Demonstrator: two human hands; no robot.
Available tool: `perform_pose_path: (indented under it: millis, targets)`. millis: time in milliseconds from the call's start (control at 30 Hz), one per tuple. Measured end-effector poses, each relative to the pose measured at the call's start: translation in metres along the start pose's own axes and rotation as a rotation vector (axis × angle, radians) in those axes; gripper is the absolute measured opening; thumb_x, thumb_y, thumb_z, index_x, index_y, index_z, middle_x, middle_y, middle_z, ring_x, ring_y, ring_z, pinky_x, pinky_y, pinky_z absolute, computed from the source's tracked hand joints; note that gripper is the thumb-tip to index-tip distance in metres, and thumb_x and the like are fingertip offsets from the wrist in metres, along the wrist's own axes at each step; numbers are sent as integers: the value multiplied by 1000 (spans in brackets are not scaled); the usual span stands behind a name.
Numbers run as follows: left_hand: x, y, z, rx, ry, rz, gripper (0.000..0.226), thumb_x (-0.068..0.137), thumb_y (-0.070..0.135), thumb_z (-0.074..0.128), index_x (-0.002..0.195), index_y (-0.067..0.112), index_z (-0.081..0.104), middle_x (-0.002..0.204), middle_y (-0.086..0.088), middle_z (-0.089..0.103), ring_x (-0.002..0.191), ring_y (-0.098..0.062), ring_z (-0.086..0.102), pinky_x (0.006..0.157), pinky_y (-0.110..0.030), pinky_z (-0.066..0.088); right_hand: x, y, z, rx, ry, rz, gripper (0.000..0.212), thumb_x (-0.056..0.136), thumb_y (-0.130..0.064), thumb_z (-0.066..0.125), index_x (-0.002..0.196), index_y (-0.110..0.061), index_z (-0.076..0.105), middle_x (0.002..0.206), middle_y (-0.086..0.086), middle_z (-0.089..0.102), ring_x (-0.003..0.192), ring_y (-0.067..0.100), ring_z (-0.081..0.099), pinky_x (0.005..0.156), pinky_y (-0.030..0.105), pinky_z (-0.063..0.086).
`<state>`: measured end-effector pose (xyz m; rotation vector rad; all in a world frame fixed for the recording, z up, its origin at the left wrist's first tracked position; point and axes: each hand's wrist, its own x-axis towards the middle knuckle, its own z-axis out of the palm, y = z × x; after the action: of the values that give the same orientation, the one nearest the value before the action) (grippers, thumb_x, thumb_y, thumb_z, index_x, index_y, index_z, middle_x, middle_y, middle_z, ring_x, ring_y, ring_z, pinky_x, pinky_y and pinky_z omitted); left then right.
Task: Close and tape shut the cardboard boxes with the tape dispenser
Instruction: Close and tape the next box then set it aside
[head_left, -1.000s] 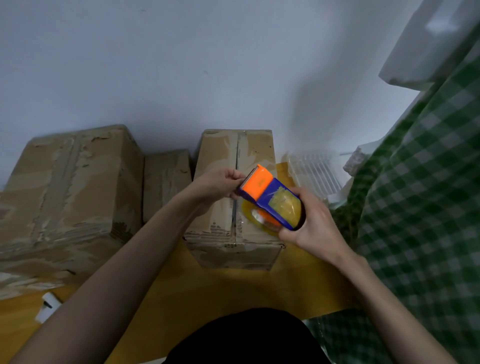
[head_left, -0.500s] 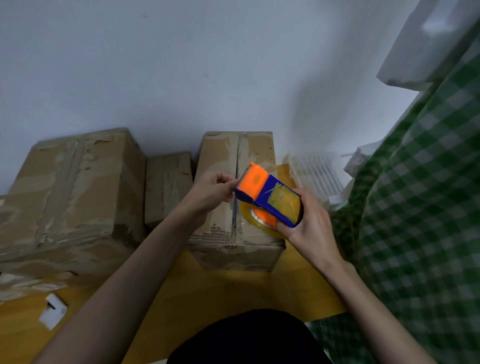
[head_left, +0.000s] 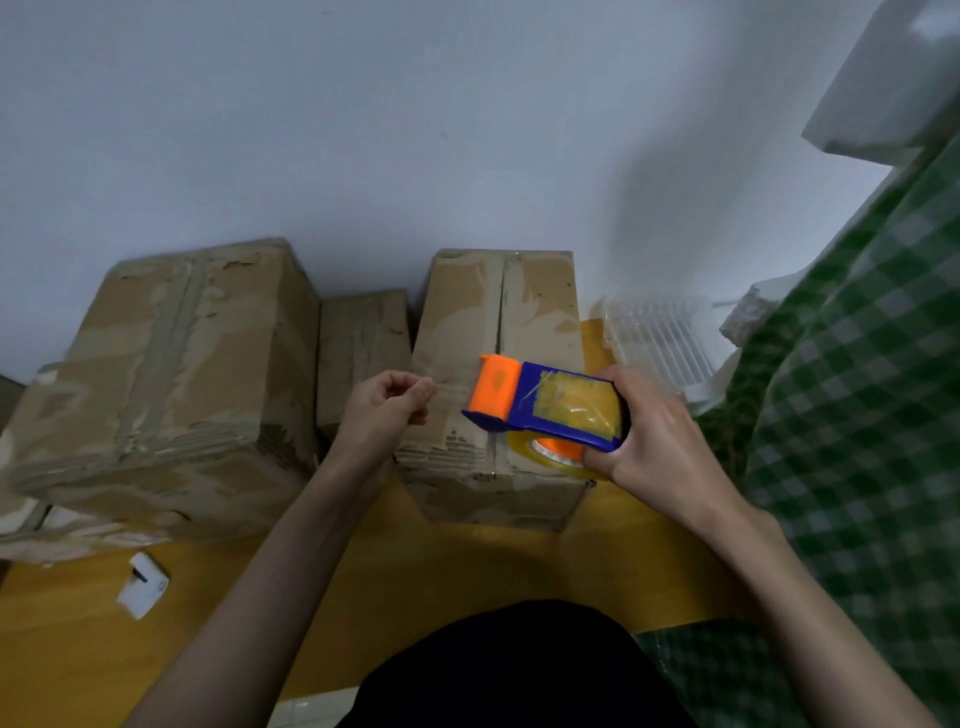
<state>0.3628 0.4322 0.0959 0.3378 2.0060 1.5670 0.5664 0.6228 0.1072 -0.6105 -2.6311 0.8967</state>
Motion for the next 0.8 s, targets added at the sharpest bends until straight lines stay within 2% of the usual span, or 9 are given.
perform_pose_path:
  millis: [67,133,200,367,467,633,800]
  targets:
    - [-4,-19,-7,-58,36,-75,8,97,19,64,94,13,67,82,-1,62,78,-14,58,69,-26,47,0,-7,1,-30,-63,3,67,73,-35,88,126,-31,46,113,-21,49,102,-2,52,76,17,49]
    - [-8,-38,-12,-103,81,-122,12,97,15,64,85,12,66,75,-1,61,73,-14,55,68,-26,46,-1,-15,5,-41,-135,13,66,74,-33,88,124,-34,46,113,-19,51,103,2,53,79,23,53]
    - [-12,-52,-16,-133,107,-176,13,98,11,62,86,10,66,77,-4,60,73,-14,54,70,-25,46,1,-22,9,-66,-200,15,65,74,-34,87,123,-36,45,112,-18,52,102,3,54,81,28,56]
    - [-19,-84,-26,-173,134,-307,8,98,16,64,94,11,67,87,-6,63,81,-16,57,73,-27,47,10,-39,21,-151,-315,-36,57,76,-34,85,118,-37,46,107,-18,50,95,3,52,71,21,51]
    - [-19,-95,-25,-180,182,-334,8,98,18,64,95,12,67,91,-7,63,82,-16,56,70,-26,46,22,-53,33,-242,-335,-104,55,79,-39,81,119,-36,45,105,-16,50,88,5,50,61,17,43]
    - [-15,-100,-29,-163,227,-311,7,99,22,63,98,15,65,96,-7,64,87,-16,57,70,-25,46,34,-65,45,-342,-322,-145,68,77,-40,84,129,-31,41,113,-10,50,92,7,52,68,26,56]
    - [-9,-109,-32,-129,228,-324,10,98,23,65,99,13,66,96,-9,65,87,-18,59,67,-24,46,39,-70,52,-356,-321,-150,66,78,-41,82,129,-28,43,118,-9,49,98,10,54,73,31,58]
